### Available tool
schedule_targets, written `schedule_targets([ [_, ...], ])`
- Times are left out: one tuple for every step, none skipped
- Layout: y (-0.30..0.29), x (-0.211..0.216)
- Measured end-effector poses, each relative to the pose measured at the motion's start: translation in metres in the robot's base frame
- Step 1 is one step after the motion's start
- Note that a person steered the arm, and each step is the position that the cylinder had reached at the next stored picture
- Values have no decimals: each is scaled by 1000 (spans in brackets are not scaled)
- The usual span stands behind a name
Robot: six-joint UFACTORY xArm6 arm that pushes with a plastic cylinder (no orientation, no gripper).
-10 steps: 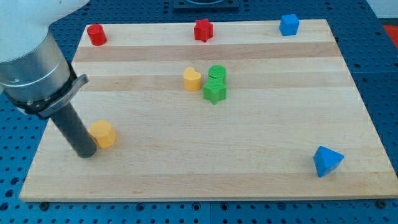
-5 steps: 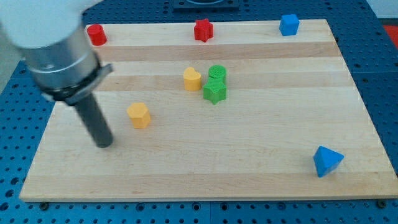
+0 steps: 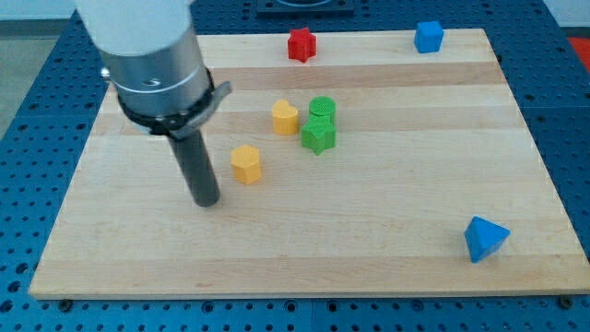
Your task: Push yellow hexagon into yellow heart
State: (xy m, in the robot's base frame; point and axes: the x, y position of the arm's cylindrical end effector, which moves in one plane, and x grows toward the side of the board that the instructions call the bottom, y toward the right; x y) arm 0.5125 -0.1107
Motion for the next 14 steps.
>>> schedule_targets([
  [44,-33],
  [70,-54],
  [37,-31],
  [-28,-31],
  [-31,-56],
  [20,-67],
  [31,-67],
  [9,-67],
  [23,-73],
  [36,-75],
  [33,-35],
  [44,-32],
  [71,-58],
  [89,-79],
])
